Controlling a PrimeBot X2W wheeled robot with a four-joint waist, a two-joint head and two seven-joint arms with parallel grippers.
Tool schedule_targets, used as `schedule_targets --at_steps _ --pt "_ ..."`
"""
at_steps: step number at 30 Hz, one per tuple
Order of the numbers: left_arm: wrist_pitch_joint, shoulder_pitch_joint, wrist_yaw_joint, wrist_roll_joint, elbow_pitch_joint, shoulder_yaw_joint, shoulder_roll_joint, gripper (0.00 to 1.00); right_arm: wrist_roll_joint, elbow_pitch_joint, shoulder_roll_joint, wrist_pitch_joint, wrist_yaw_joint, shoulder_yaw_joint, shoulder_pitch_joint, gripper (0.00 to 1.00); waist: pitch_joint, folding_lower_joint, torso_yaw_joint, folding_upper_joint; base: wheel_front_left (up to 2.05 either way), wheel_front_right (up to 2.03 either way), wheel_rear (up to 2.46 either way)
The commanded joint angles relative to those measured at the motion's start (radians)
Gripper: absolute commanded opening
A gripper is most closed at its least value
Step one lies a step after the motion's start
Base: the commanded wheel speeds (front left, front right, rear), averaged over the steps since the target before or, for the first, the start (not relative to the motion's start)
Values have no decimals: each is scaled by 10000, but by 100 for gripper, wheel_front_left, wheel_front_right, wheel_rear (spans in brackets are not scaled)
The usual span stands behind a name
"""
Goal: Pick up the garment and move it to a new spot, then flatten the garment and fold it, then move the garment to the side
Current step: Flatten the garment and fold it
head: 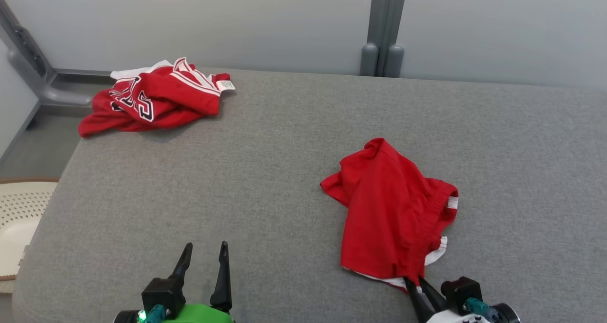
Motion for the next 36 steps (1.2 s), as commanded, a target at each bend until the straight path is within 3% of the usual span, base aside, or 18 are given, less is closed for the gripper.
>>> schedule_targets --at_steps 1,10,15,24,32,33,34,35,36 --pt "8 -140 -54 61 11 71 11 100 60 61 -34 -34 -7 -26 -259 0 158 0 208 0 0 0 0" --pt "8 -30 -5 139 -21 173 -20 100 398 -1667 -37 -34 -7 -655 -1003 0 59 0 -200 0 0 0 0" --pt "8 -14 -42 158 -52 97 -35 100 212 -2323 -37 -33 -7 -1867 -1390 0 1 0 -472 0 0 0 0" --pt "8 -164 -116 215 -3 -198 -53 100 -1628 -996 -181 -33 -7 -4676 -2067 0 254 0 -333 0 0 0 0" --pt "8 -263 -158 267 15 -206 -57 100 -2547 -154 -633 -34 -7 -6196 -2510 0 530 0 -88 0 0 0 0" --pt "8 -252 -157 285 10 -197 -58 100 -2618 -119 -669 -34 -7 -6321 -2531 5 546 0 -87 0 0 0 0" --pt "8 -250 -152 307 16 -191 -58 100 -2740 -84 -695 -34 -7 -6472 -2529 26 555 0 -91 0 0 0 0" --pt "8 -247 -154 326 26 -190 -58 100 -2849 -90 -687 -34 -7 -6575 -2528 81 552 0 -100 0 0 0 0" --pt "8 -241 -157 348 39 -188 -59 100 -2965 -121 -660 -34 -7 -6685 -2544 100 537 0 -118 0 0 0 0"
